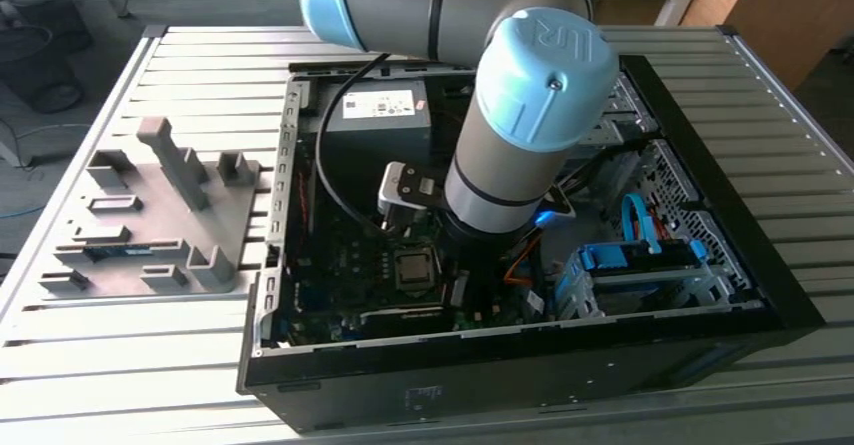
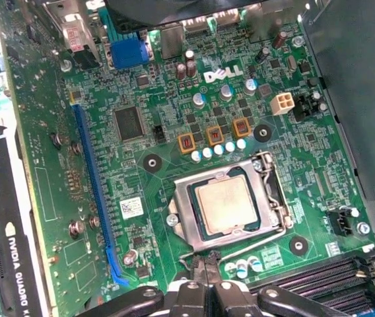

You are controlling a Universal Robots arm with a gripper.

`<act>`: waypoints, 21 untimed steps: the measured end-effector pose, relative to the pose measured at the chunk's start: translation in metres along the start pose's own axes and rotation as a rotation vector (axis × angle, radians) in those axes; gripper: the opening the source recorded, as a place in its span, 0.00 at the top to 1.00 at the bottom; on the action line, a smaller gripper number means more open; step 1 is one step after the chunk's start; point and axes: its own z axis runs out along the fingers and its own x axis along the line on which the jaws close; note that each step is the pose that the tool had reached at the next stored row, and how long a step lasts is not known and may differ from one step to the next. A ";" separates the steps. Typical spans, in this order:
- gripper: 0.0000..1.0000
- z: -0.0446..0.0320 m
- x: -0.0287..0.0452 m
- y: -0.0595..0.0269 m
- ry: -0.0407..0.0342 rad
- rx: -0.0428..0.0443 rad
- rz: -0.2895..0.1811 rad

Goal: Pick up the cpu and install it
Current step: 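Install the first cpu locking lever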

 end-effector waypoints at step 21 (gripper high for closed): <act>0.90 -0.0143 -0.0125 0.0114 0.0012 0.0005 0.000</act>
